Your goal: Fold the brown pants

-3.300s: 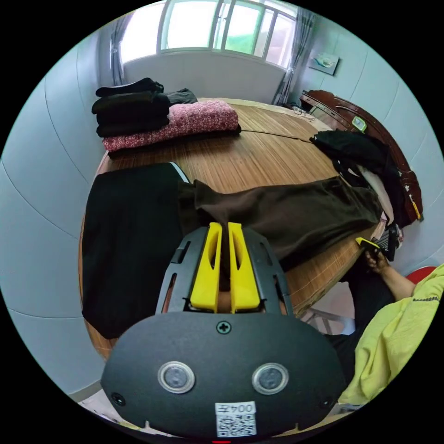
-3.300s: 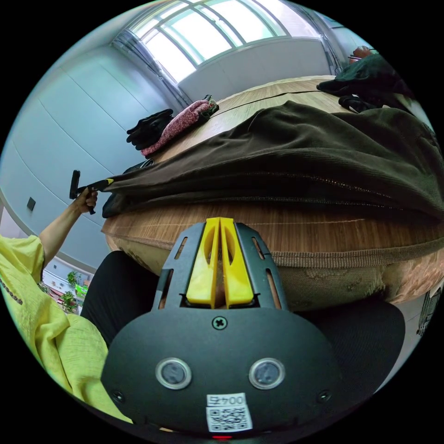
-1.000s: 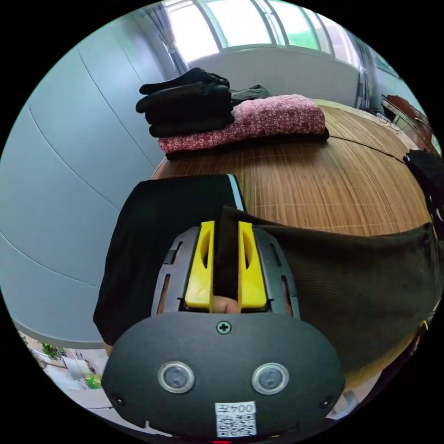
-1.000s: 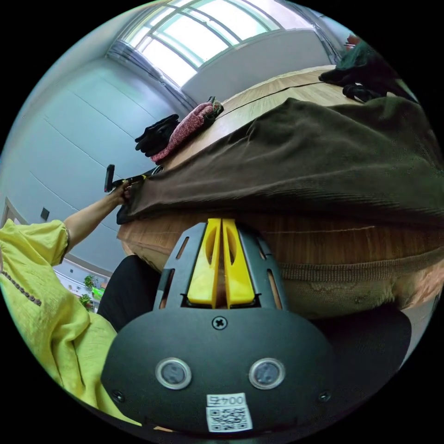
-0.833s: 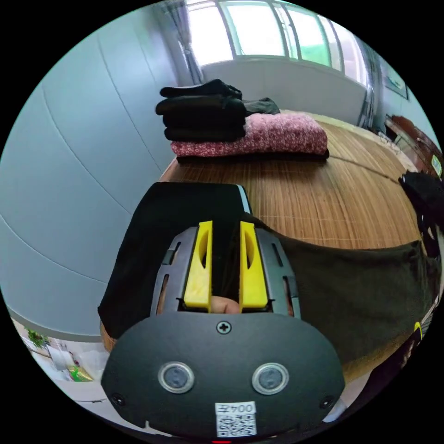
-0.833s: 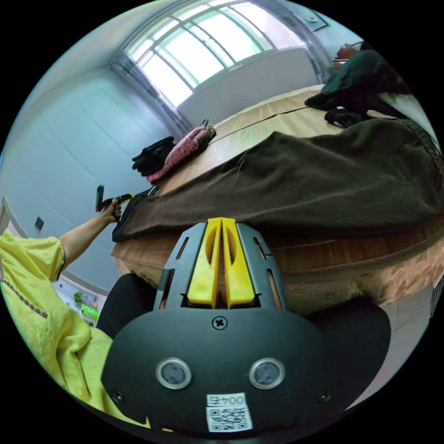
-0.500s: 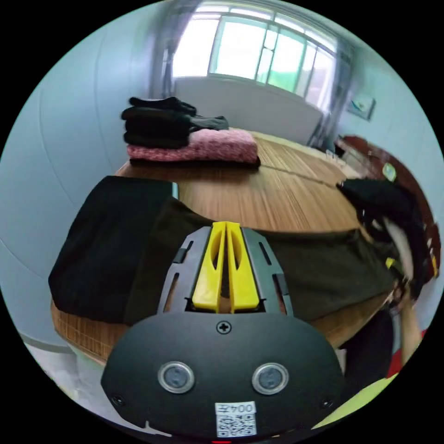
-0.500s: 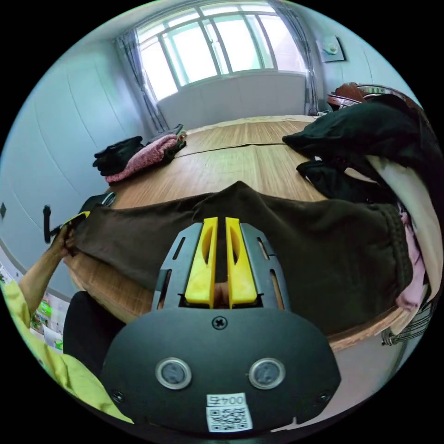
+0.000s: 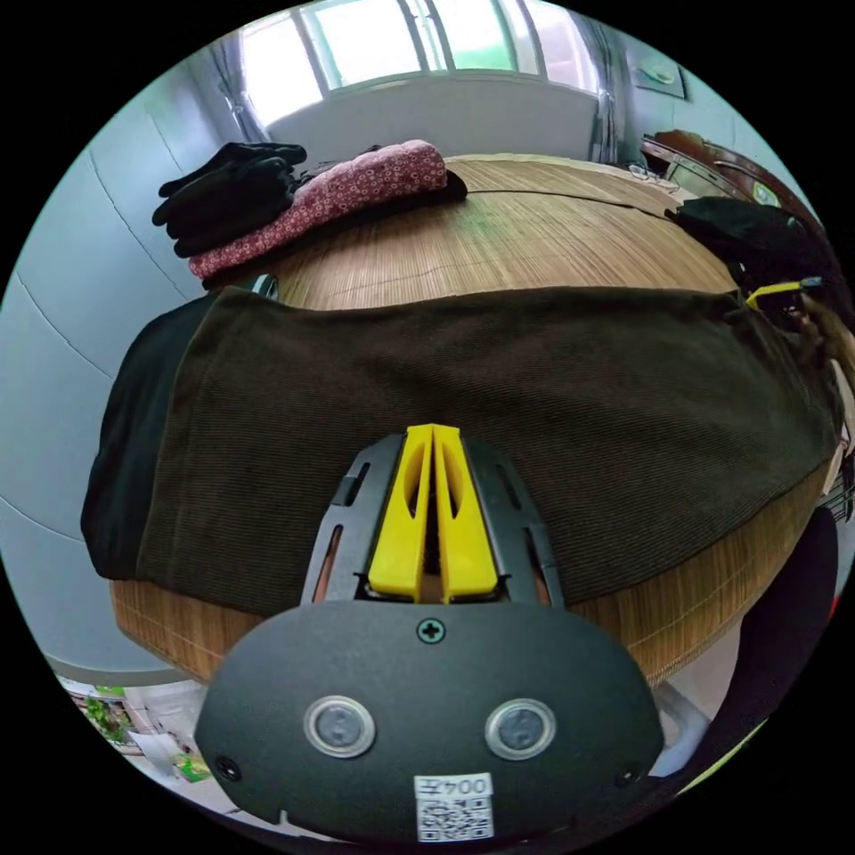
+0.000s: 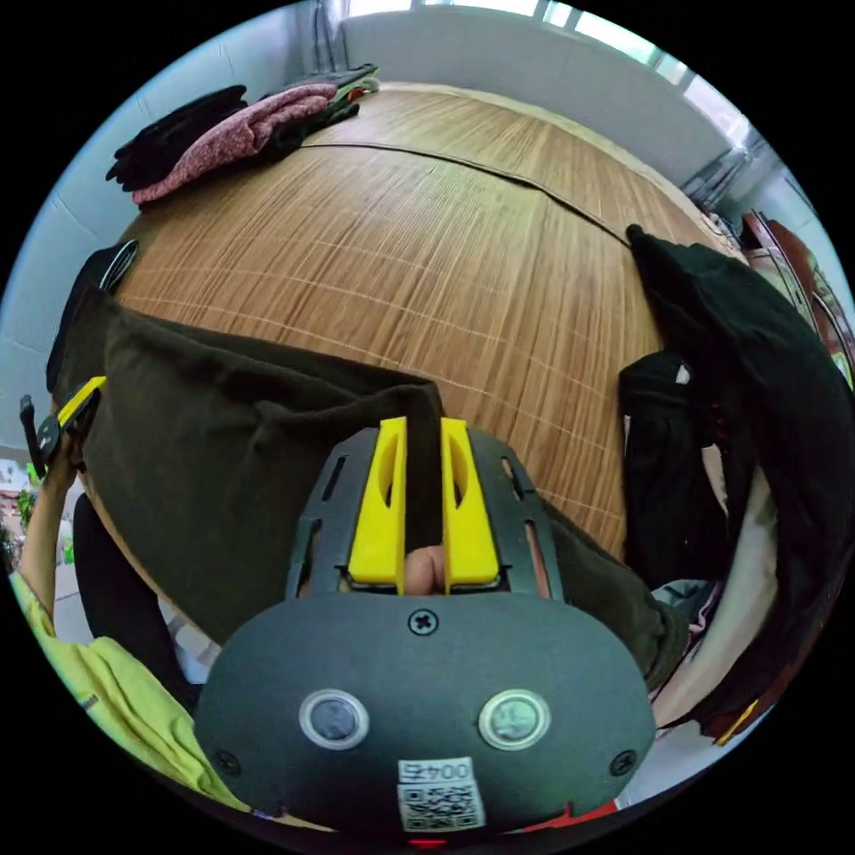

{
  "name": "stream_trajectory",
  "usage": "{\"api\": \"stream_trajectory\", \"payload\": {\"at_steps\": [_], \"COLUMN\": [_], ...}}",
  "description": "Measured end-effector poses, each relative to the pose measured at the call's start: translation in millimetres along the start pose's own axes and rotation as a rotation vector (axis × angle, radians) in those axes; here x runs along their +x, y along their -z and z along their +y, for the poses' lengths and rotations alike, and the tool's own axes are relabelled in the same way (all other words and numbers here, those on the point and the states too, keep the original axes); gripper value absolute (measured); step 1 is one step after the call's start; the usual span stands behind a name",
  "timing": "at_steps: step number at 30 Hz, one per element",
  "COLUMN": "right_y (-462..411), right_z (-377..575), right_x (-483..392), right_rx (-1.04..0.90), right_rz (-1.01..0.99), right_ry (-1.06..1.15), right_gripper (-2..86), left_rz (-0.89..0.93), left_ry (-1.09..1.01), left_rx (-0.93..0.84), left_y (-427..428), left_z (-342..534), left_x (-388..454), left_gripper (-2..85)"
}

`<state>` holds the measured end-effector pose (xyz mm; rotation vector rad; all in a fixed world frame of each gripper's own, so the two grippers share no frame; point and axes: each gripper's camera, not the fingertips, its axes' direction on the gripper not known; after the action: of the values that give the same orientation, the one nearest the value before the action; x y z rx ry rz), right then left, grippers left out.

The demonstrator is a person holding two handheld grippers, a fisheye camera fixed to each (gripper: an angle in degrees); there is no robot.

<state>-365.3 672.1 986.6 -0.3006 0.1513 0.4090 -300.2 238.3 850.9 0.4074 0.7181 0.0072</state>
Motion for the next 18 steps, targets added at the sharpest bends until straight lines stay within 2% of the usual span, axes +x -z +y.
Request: {"api": "stream_trajectory", "payload": {"at_steps": [2,4,6,9,12,15,18], "right_y": [2,13,13,-21,6,49,70], "right_z": [-2,-6,-6,-5,21,81,144], "right_x": [2,14,38,45,60,52,6], "right_rx": [0.038,0.1,0.182,0.136,0.249,0.399,0.394], "right_rz": [0.024,0.012,-0.086,-0.176,-0.297,-0.323,-0.357], "right_ry": [0.024,-0.045,-0.247,-0.344,-0.428,-0.424,-0.282], "right_gripper": [2.3,1.4,2.2,4.8,5.6,5.3,5.1], "left_rz": [0.032,0.042,0.032,0.0,-0.007,-0.008,0.0], "left_ry": [0.016,0.021,0.015,0.001,-0.002,-0.002,-0.005], "left_rx": [0.001,0.001,0.0,-0.001,-0.001,0.0,-0.002], "left_y": [0,1,2,4,6,8,19], "left_z": [1,1,1,1,2,2,0], "left_x": [-4,-4,-1,5,8,9,6], "left_gripper": [0.3,0.3,0.3,0.3,0.3,0.3,0.5]}}
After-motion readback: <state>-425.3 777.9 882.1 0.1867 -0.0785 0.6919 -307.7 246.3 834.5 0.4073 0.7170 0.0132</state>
